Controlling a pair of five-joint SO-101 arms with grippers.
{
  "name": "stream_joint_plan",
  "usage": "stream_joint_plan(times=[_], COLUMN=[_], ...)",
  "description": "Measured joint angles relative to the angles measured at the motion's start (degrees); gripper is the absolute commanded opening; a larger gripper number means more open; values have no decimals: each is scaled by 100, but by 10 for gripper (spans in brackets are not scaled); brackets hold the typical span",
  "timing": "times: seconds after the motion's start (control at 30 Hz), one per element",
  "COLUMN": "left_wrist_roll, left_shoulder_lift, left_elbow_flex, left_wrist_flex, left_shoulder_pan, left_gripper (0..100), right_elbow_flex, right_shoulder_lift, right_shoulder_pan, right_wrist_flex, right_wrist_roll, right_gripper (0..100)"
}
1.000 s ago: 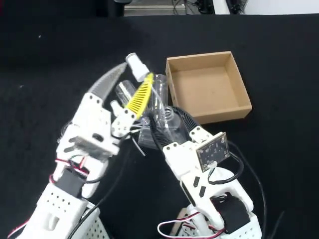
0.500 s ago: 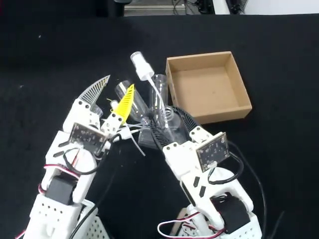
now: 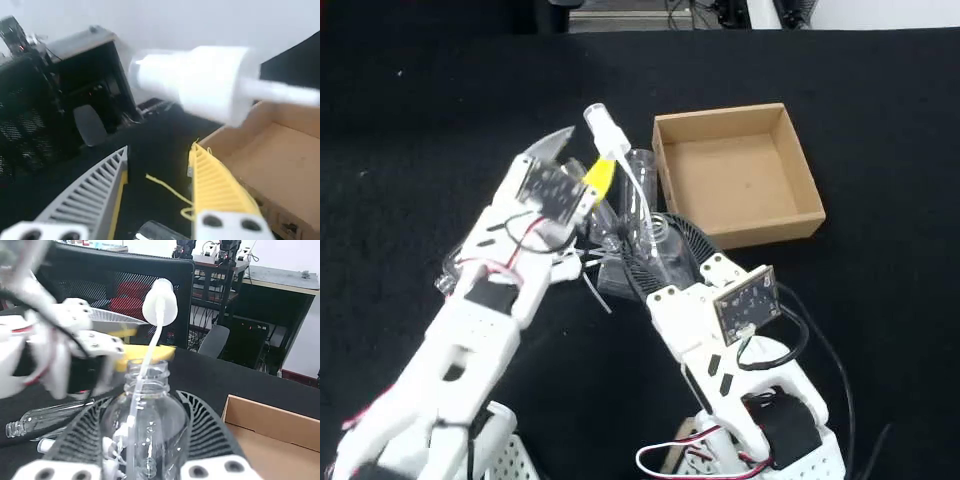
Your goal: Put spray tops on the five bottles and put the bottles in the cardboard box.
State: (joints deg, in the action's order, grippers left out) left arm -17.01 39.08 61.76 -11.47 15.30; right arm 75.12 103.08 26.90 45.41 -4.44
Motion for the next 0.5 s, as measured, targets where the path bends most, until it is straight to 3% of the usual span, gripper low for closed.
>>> stream_joint_plan(times=[0.23,0.5], left_wrist_roll=[519,659], left_shoulder_lift=[-360,914], left_elbow_flex=[-457,-378], left_wrist_flex=[-26,-26], left_shoulder_pan=[114,123], left_gripper=[191,191], right_elbow_flex=[0,0], right_shoulder_lift=[0,0], right_shoulder_pan=[0,0], right_wrist_flex=[0,0], right_wrist_roll=[0,0], right_gripper=[11,11])
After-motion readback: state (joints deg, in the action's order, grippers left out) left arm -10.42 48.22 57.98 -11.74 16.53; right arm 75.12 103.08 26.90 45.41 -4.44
